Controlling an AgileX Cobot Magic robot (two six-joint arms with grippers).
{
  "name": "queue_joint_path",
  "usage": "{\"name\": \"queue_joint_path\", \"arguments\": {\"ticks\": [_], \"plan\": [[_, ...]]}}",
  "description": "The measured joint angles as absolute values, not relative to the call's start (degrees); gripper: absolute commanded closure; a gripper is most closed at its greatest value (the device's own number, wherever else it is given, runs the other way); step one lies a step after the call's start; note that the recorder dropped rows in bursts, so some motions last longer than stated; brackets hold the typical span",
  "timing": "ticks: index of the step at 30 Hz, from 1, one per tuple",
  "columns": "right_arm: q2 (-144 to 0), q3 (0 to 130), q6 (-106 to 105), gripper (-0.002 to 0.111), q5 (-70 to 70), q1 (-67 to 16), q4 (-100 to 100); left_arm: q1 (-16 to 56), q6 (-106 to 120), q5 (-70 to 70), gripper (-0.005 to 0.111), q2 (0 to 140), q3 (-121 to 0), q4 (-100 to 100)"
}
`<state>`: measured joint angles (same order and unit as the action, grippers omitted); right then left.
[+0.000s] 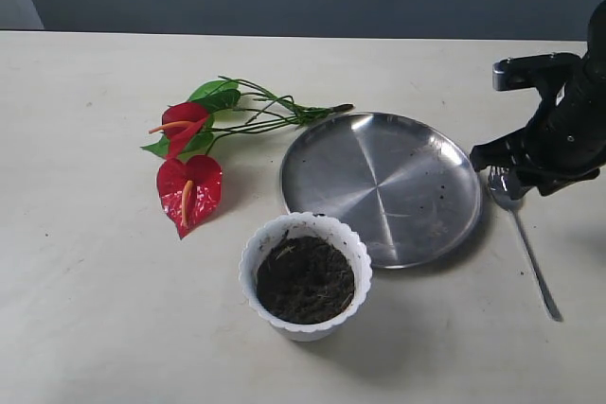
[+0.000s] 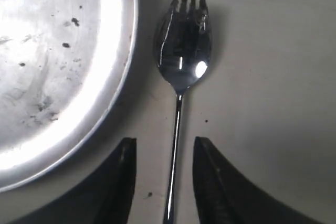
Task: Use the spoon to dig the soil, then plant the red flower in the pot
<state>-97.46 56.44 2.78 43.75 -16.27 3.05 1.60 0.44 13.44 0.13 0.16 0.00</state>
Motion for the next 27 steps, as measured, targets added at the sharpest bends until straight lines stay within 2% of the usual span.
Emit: {"name": "queue_joint_path", "arguments": {"ticks": [27], "plan": [[-106.52, 53.99, 4.47, 0.072, 36.64, -16.27, 3.27, 1.6, 0.44, 13.44, 0.106, 0.13, 0.16, 0.0]]}}
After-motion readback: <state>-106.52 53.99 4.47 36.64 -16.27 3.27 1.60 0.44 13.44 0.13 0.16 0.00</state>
